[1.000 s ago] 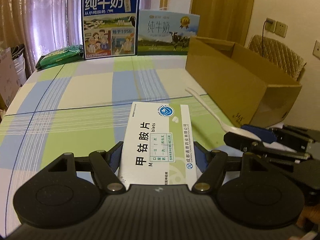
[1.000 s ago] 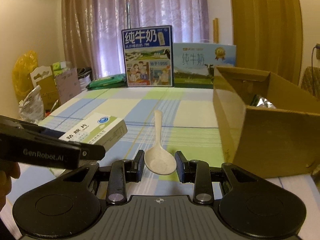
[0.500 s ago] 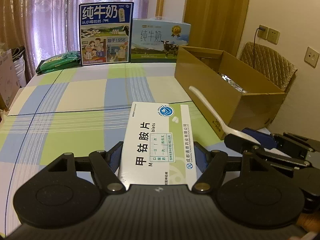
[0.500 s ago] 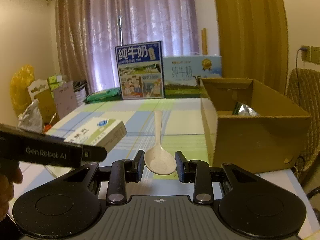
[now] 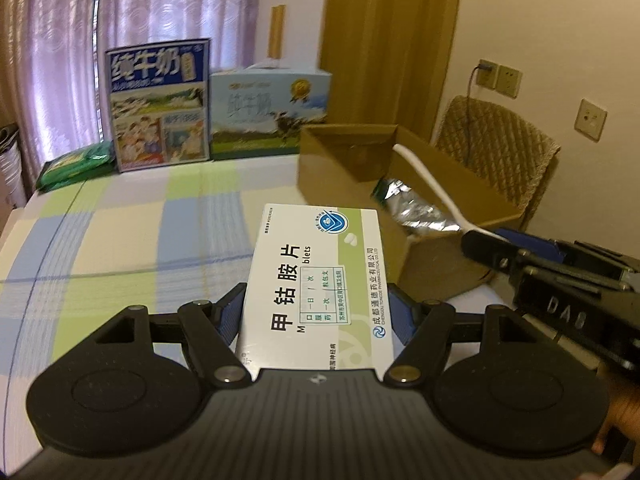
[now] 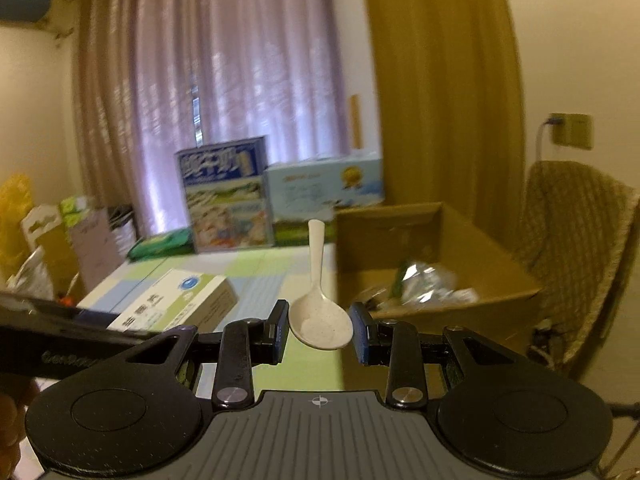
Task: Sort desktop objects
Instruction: 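Carry the spoon and medicine box with both tools over the cardboard box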
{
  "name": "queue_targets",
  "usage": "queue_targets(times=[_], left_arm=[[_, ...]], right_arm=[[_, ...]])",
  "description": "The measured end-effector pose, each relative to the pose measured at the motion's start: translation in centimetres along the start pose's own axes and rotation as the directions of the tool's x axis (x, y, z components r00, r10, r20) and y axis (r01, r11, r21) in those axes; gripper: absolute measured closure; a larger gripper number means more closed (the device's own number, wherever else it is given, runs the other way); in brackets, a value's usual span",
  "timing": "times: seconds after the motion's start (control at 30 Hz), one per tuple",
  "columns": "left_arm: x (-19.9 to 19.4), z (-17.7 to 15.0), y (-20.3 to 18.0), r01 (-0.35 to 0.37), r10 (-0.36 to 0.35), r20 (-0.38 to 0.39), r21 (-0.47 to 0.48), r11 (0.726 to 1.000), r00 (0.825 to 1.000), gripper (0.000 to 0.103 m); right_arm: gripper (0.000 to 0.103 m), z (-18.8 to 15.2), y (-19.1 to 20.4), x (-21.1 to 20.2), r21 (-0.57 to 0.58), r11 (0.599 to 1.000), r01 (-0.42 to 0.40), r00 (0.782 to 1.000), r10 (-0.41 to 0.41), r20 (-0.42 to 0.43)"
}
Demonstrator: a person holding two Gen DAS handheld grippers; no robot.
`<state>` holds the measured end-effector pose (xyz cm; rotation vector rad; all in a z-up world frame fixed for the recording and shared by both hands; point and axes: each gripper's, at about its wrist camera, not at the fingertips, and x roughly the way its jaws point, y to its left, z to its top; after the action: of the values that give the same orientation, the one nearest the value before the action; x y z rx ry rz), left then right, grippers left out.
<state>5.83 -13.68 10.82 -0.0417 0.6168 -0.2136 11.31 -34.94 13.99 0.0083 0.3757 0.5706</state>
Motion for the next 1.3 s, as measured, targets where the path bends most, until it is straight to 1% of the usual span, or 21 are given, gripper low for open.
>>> queue_targets(times=[0.07, 0.3, 0.6, 0.73, 0.97, 1.3], left_arm=[[0.6, 1.1, -1.0, 0.018, -0.018, 0.000, 0.000, 1.000, 1.000, 0.036], [3.1, 5.1, -4.6, 0.067, -0.067, 0.013, 0.028, 0.997, 0.998, 0.036], [6.9, 8.8, -7.0, 0.082, -0.082, -0.007, 0.043, 0.996, 0.997, 0.036], [8.5, 9.6, -7.4, 0.086, -0.085, -0.025, 0.041, 0.995, 0.996, 0.036], [11.0, 10.1, -7.5, 0.091, -0.088, -0.058, 0.041, 0.995, 0.994, 0.036], [13.6, 10.9, -7.3, 0.100, -0.097, -0.075, 0.030, 0.995, 0.992, 0.036]], right_arm=[[0.073, 1.1, -1.5, 0.1, 0.015, 1.000, 0.013, 1.000, -0.014, 0.009], [0.073, 3.9, -5.0, 0.6, -0.003, 0.998, 0.061, 0.998, -0.060, 0.026], [0.073, 5.1, -8.2, 3.0, -0.029, 0.995, 0.091, 0.996, -0.090, 0.011], [0.073, 5.1, -9.0, 4.2, -0.036, 0.995, 0.093, 0.996, -0.093, -0.003], [0.073, 5.5, -10.0, 5.8, -0.023, 0.996, 0.088, 0.996, -0.088, -0.013], [0.073, 5.8, -10.7, 8.2, -0.033, 0.996, 0.083, 0.996, -0.084, -0.029]])
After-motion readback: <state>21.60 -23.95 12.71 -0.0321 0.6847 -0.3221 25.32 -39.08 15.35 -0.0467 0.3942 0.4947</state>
